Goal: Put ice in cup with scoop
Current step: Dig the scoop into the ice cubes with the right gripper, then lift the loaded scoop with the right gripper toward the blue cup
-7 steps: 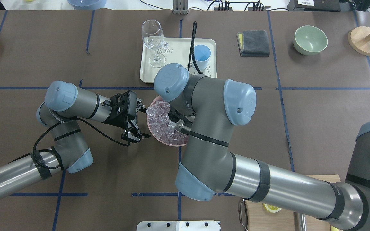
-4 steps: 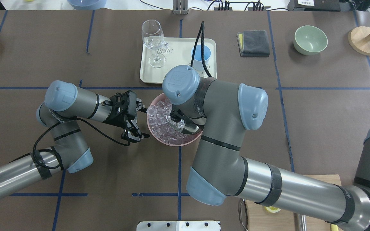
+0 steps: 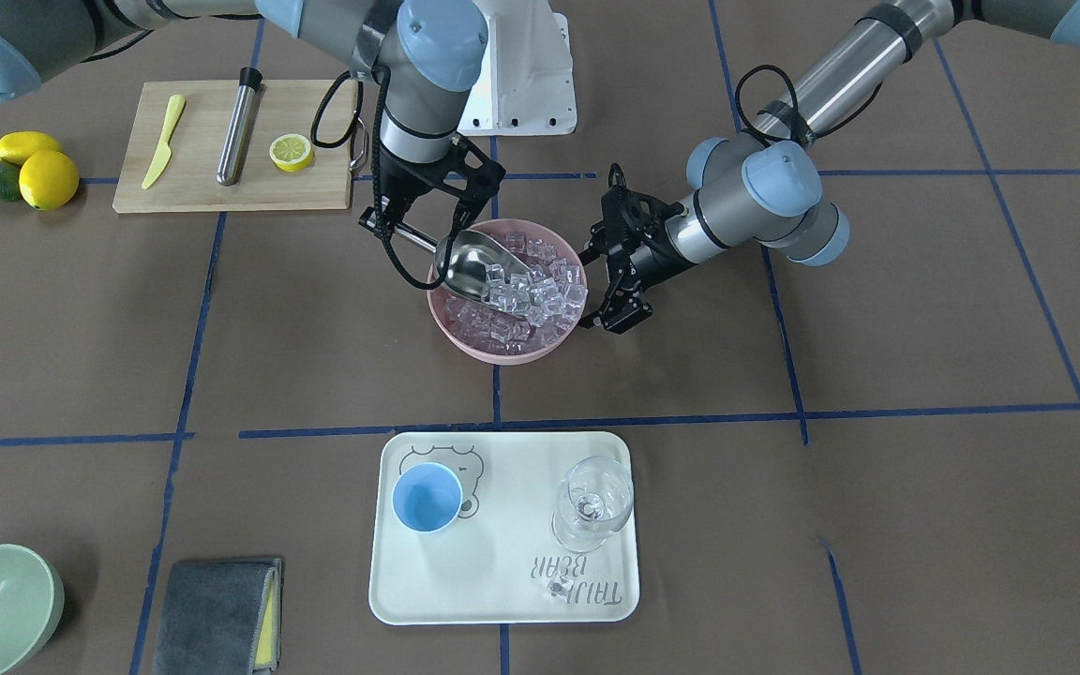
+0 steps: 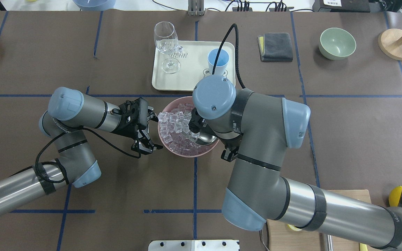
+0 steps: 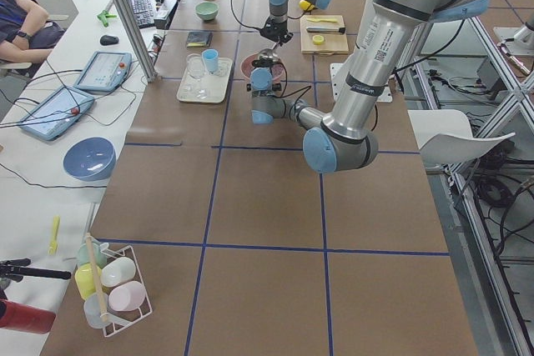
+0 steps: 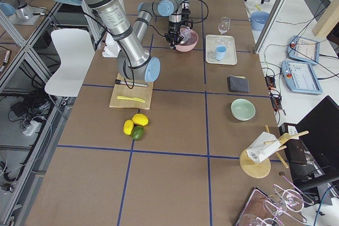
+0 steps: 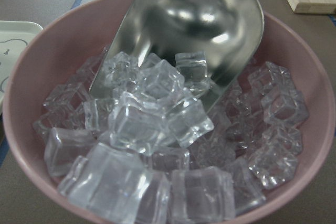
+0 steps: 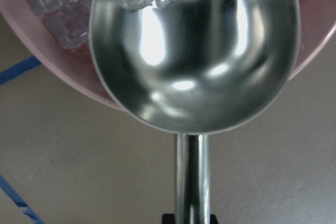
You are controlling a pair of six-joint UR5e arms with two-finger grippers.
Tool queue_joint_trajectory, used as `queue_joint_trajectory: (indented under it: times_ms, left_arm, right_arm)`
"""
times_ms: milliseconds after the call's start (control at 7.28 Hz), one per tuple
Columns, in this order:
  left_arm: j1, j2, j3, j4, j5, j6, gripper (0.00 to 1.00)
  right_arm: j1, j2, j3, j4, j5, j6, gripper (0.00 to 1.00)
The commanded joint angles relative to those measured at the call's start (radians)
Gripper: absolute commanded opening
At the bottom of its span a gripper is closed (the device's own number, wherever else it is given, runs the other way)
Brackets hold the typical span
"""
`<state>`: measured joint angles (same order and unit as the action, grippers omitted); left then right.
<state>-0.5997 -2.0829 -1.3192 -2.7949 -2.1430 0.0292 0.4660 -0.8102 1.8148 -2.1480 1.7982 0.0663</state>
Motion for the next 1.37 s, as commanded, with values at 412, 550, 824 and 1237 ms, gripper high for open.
queue_joint_trajectory:
  times_ms: [412,550,824,1237]
  left_arm:
    - [0.000,0.000,0.000,0.000,0.000,0.000,0.99]
    - [0.000,0.000,0.000,0.000,0.000,0.000,0.99]
    - [0.000,0.000,0.000,0.000,0.000,0.000,0.99]
    - [0.000,0.000,0.000,0.000,0.000,0.000,0.99]
  right_arm:
    - [0.080,-0.021,0.101,0.000,0.111,0.029,0.00]
    - [0.100,-0.021,0.107,-0.001,0.131,0.052,0.00]
    - [0.137,-0.021,0.120,0.000,0.173,0.123,0.00]
    - [0.221,-0.015,0.110,-0.012,0.278,0.263,0.00]
